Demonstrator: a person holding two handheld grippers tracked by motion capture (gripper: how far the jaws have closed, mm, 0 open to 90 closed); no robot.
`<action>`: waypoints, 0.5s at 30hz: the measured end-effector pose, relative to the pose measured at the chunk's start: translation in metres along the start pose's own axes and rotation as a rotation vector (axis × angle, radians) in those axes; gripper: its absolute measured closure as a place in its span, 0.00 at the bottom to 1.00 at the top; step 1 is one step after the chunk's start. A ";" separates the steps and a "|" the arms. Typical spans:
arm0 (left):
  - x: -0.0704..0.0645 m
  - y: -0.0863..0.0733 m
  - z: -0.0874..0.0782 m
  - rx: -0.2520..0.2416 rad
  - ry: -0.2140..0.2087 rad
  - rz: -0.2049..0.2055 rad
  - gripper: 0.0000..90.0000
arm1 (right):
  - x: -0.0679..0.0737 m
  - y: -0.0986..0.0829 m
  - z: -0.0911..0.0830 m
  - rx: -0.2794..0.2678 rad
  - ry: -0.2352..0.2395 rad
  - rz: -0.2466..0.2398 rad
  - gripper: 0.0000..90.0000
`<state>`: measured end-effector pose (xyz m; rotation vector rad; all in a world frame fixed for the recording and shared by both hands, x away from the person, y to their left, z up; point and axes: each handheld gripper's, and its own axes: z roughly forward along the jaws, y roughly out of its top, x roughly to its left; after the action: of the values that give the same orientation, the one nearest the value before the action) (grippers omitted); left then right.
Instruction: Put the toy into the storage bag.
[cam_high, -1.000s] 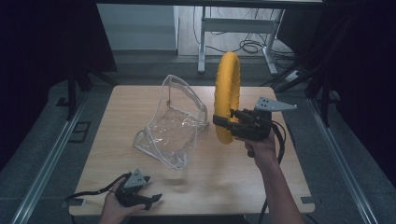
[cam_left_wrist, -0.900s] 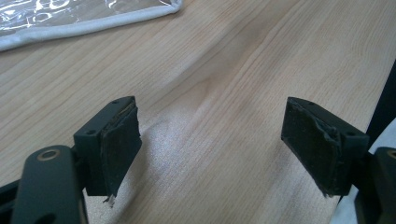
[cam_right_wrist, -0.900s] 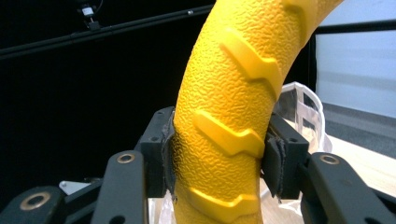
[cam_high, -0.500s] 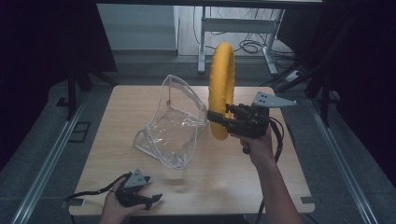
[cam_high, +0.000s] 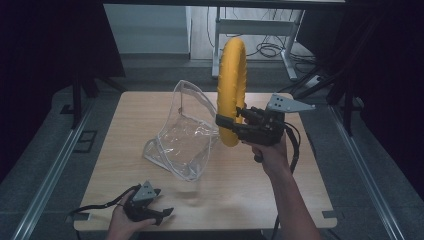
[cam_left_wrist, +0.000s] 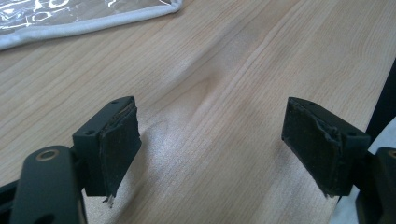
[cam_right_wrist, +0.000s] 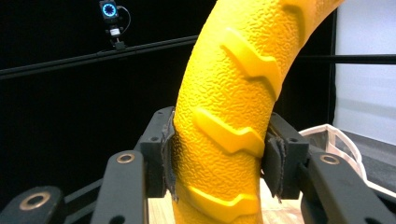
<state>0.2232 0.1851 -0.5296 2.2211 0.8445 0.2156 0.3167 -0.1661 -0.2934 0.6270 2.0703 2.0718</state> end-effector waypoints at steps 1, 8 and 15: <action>0.000 0.000 0.000 0.000 0.000 0.000 0.21 | 0.001 0.001 0.001 -0.002 0.004 -0.001 0.57; 0.000 0.000 0.000 -0.004 0.001 -0.004 0.21 | 0.009 0.004 0.005 -0.020 0.019 -0.018 0.57; 0.000 0.000 0.000 -0.006 0.002 -0.004 0.21 | 0.018 0.012 0.012 -0.031 0.046 -0.034 0.57</action>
<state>0.2226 0.1852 -0.5295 2.2138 0.8488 0.2181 0.3077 -0.1487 -0.2787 0.5402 2.0539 2.1146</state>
